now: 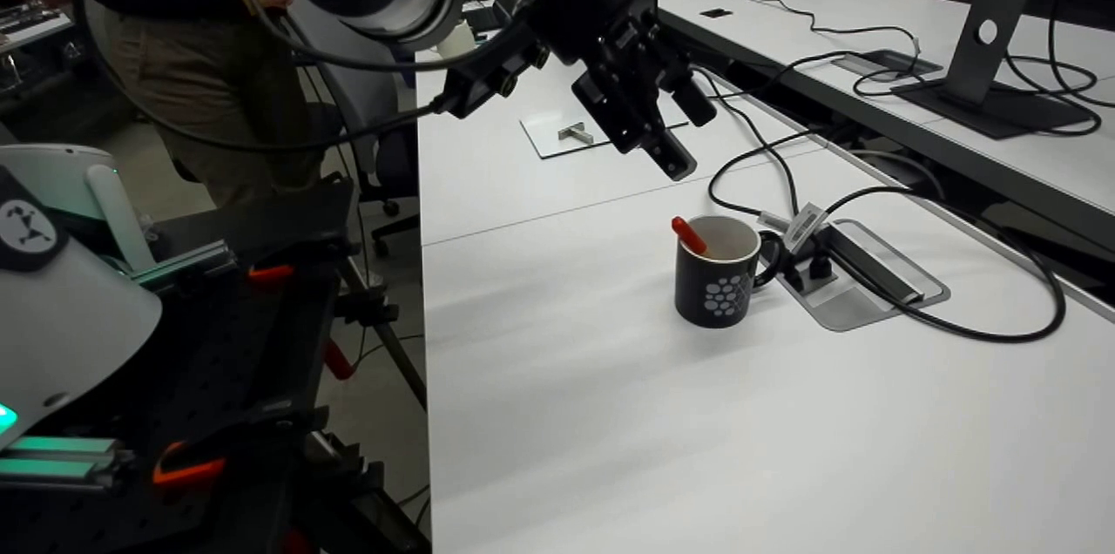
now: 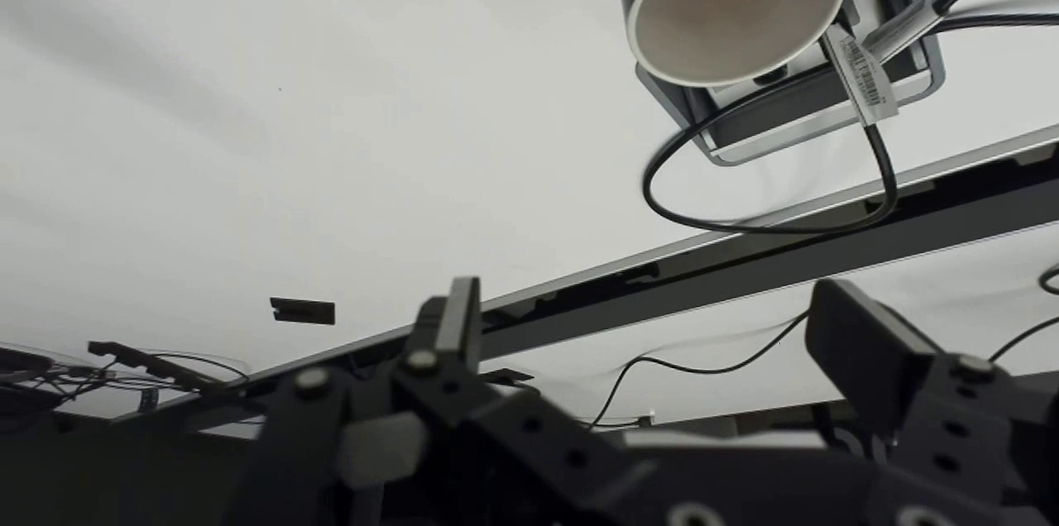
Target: Pick the marker and put it in the cup
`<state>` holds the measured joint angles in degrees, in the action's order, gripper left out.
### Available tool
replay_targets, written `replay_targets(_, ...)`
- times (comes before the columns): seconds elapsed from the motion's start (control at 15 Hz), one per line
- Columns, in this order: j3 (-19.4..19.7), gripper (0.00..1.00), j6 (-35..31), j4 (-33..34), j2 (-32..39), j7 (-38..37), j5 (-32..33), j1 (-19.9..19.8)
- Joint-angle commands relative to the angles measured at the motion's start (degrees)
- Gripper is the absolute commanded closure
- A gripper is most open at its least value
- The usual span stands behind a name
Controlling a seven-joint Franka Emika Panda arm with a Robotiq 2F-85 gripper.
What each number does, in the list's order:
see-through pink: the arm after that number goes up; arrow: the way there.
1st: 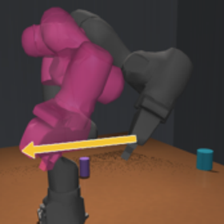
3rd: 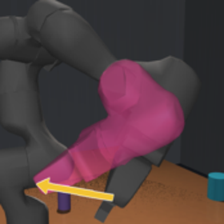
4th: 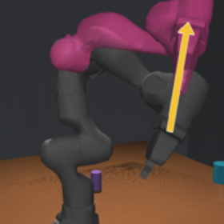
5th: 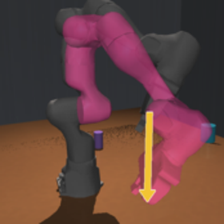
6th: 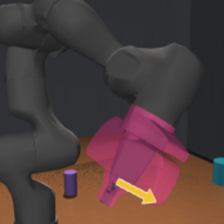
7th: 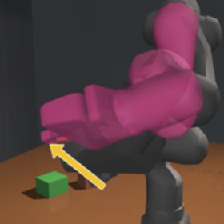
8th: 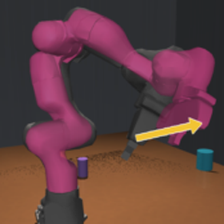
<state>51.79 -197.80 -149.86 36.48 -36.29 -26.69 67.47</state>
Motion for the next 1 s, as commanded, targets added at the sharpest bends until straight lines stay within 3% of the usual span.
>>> replay_targets(0.0, -2.53, 0.0, -0.27, 0.64, -0.65, 5.17, -5.39, -1.55)
replay_targets(0.93, -3.25, 0.0, -0.26, 0.82, -0.61, 5.88, -6.33, -1.88)
